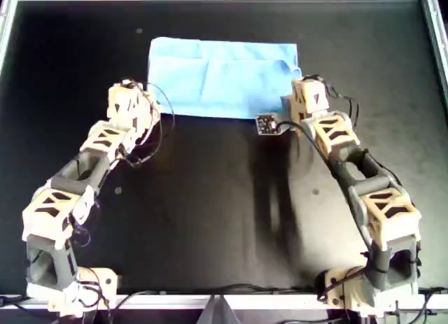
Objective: Fold a cloth
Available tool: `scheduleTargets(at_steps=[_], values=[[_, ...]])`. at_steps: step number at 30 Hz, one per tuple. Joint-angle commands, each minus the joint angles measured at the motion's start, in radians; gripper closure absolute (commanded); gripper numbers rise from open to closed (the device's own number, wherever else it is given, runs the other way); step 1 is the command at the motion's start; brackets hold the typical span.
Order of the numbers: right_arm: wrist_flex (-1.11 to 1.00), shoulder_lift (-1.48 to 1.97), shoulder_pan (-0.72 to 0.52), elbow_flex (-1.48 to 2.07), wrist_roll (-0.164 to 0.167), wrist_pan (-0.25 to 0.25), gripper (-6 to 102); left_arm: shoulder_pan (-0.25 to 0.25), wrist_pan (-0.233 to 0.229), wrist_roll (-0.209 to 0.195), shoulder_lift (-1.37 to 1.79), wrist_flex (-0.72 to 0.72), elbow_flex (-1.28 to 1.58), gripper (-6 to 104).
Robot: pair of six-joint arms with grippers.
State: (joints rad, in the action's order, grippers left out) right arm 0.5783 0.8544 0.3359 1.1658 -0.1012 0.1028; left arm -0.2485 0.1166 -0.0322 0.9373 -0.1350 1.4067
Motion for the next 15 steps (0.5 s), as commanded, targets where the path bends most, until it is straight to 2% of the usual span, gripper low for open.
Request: scheduleTargets(at_steps=[1, 15], values=[[0.017, 0.025, -0.005, -0.067, 0.006, -0.003, 96, -0.02, 0.008, -0.003, 0.023, -0.006, -0.02, 101], [0.018, 0.054, -0.005, -0.044, 0.008, -0.003, 96, -0.021, 0.008, -0.006, 0.028, -0.011, 0.0, 99]])
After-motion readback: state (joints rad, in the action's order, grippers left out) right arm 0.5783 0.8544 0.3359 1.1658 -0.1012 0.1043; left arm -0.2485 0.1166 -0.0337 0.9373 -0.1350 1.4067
